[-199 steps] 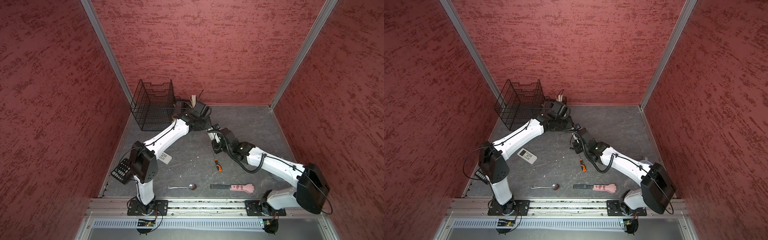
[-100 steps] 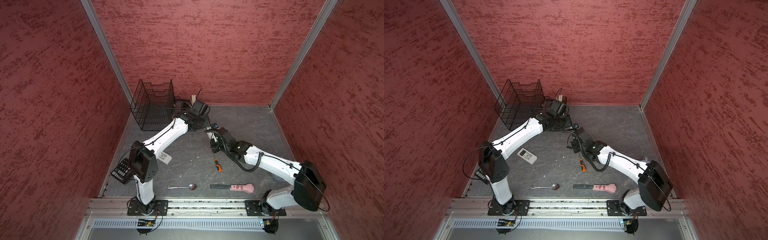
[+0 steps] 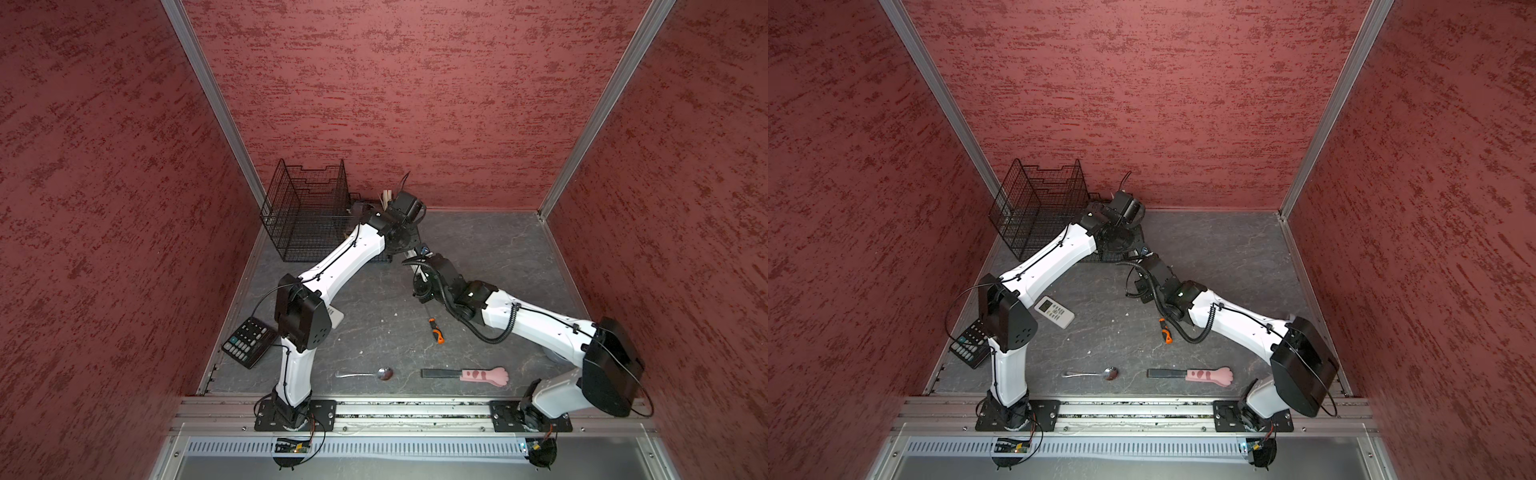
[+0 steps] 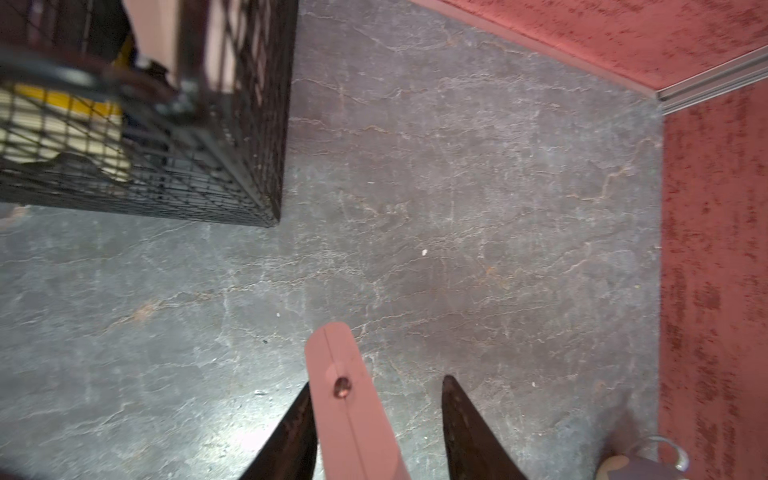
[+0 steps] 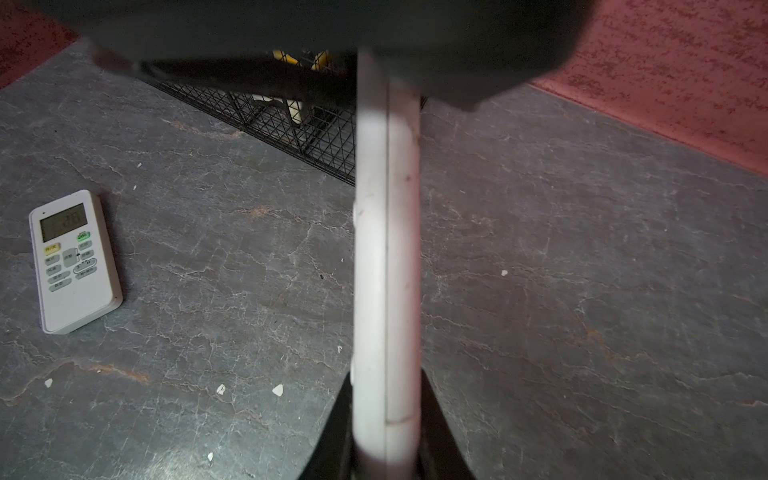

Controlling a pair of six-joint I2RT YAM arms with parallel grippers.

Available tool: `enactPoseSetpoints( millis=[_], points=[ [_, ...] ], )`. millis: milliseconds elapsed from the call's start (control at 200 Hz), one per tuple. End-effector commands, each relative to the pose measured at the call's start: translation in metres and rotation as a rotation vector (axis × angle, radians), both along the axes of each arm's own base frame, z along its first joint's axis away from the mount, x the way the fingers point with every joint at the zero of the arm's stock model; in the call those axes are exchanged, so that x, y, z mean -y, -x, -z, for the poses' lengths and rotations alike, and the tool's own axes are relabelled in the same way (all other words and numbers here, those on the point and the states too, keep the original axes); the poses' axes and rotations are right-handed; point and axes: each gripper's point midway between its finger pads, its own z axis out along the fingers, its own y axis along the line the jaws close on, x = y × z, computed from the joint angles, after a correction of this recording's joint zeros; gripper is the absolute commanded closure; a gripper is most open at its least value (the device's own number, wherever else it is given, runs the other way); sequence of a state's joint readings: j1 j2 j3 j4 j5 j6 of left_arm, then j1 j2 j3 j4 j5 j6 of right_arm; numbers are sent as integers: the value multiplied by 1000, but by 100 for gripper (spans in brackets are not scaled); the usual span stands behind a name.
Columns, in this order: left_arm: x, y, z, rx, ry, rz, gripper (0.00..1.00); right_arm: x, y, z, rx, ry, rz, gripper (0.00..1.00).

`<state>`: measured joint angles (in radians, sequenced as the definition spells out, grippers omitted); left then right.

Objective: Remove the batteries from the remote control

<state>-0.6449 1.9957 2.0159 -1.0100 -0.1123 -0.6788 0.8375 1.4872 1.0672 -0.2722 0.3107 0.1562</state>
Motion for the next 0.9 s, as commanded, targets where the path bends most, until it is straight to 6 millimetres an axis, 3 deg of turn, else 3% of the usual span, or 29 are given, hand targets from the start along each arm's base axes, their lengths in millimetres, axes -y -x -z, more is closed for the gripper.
enactPoseSetpoints(
  millis=[0,65,306,476,691,897],
  points=[
    [-10,8,5,-29,-69,-14,56,-15,-11,-37,106,-78,8,100],
    [-13,8,4,-26,-83,-22,61,-15,-12,-39,112,-84,7,100],
    [-17,7,10,-39,-125,-31,62,-22,-13,-49,129,-106,-4,100],
    [-13,6,11,-40,-135,-22,74,-26,-12,-54,134,-113,-13,100],
    [-7,7,12,-43,-157,-4,75,-32,-9,-64,145,-144,-18,100],
    [-7,7,12,-38,-163,-5,93,-37,-8,-70,139,-174,-17,100]
  ],
)
